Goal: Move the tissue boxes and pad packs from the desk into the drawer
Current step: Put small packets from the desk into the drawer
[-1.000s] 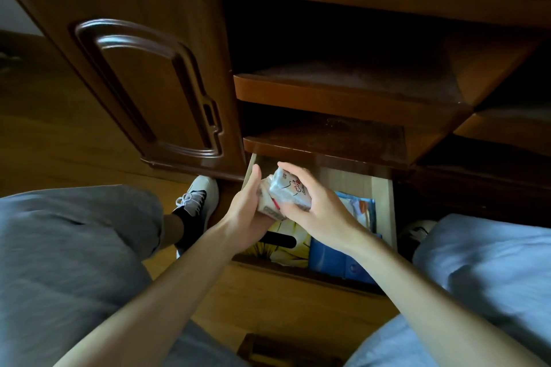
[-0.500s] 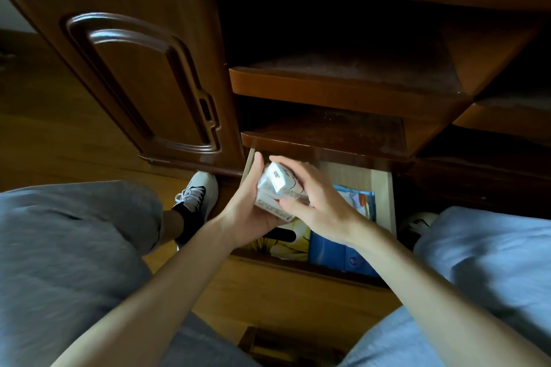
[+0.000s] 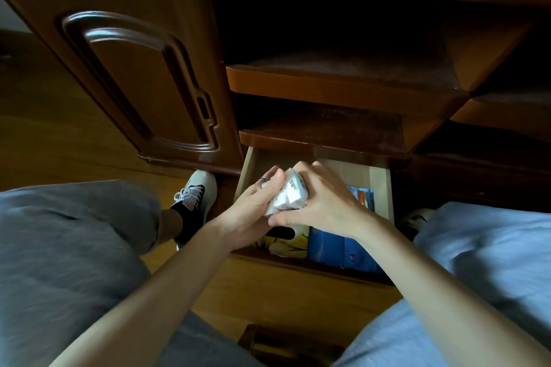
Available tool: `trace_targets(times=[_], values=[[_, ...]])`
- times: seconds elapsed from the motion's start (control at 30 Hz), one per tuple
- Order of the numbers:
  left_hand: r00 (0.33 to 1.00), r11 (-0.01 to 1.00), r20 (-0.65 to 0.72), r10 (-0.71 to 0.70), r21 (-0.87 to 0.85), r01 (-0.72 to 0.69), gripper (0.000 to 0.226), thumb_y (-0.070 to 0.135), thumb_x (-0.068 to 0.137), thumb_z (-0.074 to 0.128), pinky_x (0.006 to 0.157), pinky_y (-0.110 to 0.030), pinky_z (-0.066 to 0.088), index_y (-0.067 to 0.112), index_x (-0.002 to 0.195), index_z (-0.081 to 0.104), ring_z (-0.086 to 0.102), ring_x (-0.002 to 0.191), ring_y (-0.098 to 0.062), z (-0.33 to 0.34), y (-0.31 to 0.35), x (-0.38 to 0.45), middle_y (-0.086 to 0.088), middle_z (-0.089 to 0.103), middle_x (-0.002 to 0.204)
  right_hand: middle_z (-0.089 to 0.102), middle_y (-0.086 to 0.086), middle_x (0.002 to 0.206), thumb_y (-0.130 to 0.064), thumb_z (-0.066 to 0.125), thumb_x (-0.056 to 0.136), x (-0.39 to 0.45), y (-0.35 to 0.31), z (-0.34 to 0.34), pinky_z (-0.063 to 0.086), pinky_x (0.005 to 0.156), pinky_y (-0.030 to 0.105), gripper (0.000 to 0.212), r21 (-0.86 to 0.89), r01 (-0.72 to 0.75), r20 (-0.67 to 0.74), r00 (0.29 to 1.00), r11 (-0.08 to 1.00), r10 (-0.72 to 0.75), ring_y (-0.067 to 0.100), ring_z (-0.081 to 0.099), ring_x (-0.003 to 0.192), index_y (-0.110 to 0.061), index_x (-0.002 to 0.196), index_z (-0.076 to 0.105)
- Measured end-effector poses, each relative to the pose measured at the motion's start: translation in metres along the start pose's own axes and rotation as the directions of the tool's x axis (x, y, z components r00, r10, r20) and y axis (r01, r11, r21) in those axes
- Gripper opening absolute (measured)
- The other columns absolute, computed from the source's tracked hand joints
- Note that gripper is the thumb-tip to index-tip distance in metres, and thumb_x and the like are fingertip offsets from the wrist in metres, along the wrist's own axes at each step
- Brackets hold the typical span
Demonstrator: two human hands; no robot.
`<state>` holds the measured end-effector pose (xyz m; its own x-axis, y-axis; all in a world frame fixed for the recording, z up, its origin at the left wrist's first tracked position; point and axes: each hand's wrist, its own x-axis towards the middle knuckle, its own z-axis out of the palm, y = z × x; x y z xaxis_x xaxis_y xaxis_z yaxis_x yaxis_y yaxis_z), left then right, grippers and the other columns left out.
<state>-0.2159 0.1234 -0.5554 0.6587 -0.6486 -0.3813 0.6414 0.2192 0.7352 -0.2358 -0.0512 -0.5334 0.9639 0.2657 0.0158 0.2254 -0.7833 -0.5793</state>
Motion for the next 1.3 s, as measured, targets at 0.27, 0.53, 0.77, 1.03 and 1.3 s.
trace_targets(times=[0.27,0.53,0.77,1.03,1.3], values=[[1.000,1.000,-0.012,0.009,-0.009,-0.010,0.066,0.061,0.080,0.075,0.091,-0.033,0.056,0.016,0.127,0.066,0.069,0.108,-0.023,0.002,-0.001,0.002,-0.010,0.070,0.117,0.051,-0.026,0.104,-0.061,0.082,0.064,-0.005,-0.005,0.003,0.040,0.093,0.030,0.063,0.126,0.099,-0.092,0.992,0.987,-0.087,0.002,0.049,0.102,-0.032,0.116,0.060],[0.995,0.967,-0.063,0.071,0.247,-0.054,0.060,0.062,0.095,0.058,0.108,-0.033,0.048,0.019,0.136,0.062,0.063,0.127,-0.025,-0.004,0.002,0.003,-0.010,0.068,0.133,0.071,-0.002,0.102,-0.054,0.077,0.075,0.000,0.015,-0.007,0.037,0.112,0.039,0.058,-0.209,0.038,-0.114,0.992,0.977,-0.063,0.018,0.065,0.100,-0.015,0.117,0.065],[0.989,0.944,-0.123,0.077,0.329,-0.032,0.061,0.035,0.083,0.083,0.108,-0.046,0.049,0.005,0.131,0.062,0.069,0.116,-0.029,-0.006,0.000,0.003,-0.012,0.073,0.123,0.066,0.009,0.108,-0.057,0.080,0.075,-0.002,0.012,0.004,0.057,0.072,0.037,0.066,-0.279,0.018,-0.110,0.993,0.960,-0.050,0.023,0.065,0.094,-0.011,0.117,0.059],[0.966,0.947,-0.231,0.112,0.318,-0.034,0.056,0.032,0.075,0.082,0.104,-0.047,0.053,0.007,0.123,0.069,0.072,0.110,-0.027,-0.009,-0.002,0.009,-0.010,0.076,0.115,0.062,-0.007,0.118,-0.055,0.084,0.072,-0.005,0.011,-0.004,0.055,0.070,0.030,0.075,-0.191,0.021,-0.106,0.993,0.981,-0.042,0.014,0.060,0.101,-0.027,0.133,0.050],[0.966,0.941,-0.109,0.236,0.274,-0.199,0.068,0.034,0.090,0.076,0.096,-0.037,0.057,0.041,0.148,0.041,0.068,0.118,-0.029,-0.007,-0.003,0.008,-0.012,0.071,0.125,0.067,0.005,0.111,-0.048,0.083,0.078,-0.008,0.018,-0.010,0.059,0.062,0.033,0.068,-0.146,0.018,-0.171,0.984,0.989,-0.043,0.020,0.068,0.091,-0.014,0.132,0.059]])
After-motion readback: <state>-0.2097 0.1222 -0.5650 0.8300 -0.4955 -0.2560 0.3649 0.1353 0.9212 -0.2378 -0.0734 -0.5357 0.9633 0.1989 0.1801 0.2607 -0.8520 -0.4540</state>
